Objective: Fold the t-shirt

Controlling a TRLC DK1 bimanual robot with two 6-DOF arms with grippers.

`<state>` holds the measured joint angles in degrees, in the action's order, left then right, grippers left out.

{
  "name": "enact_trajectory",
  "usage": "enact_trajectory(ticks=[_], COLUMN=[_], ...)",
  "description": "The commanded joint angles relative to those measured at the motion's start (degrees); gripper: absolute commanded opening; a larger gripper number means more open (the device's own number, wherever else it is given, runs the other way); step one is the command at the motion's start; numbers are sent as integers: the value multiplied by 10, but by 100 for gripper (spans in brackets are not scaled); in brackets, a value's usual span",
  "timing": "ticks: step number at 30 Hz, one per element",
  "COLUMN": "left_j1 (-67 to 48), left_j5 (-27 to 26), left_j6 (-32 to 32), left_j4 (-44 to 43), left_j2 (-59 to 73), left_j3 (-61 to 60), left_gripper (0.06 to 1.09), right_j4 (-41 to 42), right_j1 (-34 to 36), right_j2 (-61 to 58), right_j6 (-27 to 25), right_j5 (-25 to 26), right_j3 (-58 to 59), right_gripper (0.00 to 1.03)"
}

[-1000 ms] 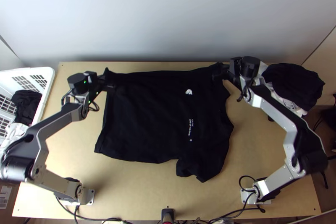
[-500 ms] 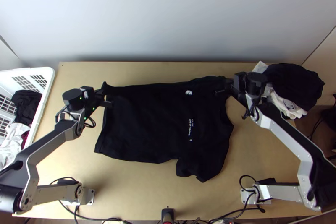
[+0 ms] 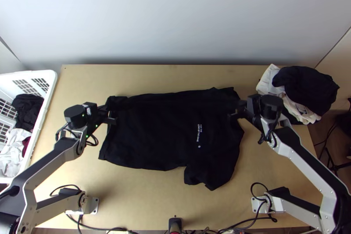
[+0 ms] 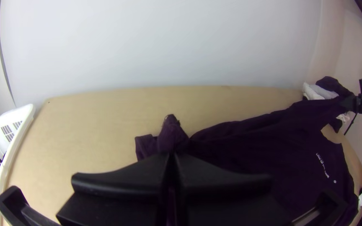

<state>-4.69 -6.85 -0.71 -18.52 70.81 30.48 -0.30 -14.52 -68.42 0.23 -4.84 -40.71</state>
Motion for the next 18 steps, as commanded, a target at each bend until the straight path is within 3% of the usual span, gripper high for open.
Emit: enact_trajectory(ticks=[1, 18], left_j1=[-1, -10], left_j5=[0, 0], left_j6=[0, 13], left_j4=[2, 2], left_j2=[-25, -25], left_j3=[-38, -87], left_gripper=[9, 9], right_j4=[-8, -30], right_j1=[-3, -10], right_j2=[38, 87], right_j6=[2, 4], right_j5=[0, 0], right_j3=[51, 136], right_gripper=[3, 3])
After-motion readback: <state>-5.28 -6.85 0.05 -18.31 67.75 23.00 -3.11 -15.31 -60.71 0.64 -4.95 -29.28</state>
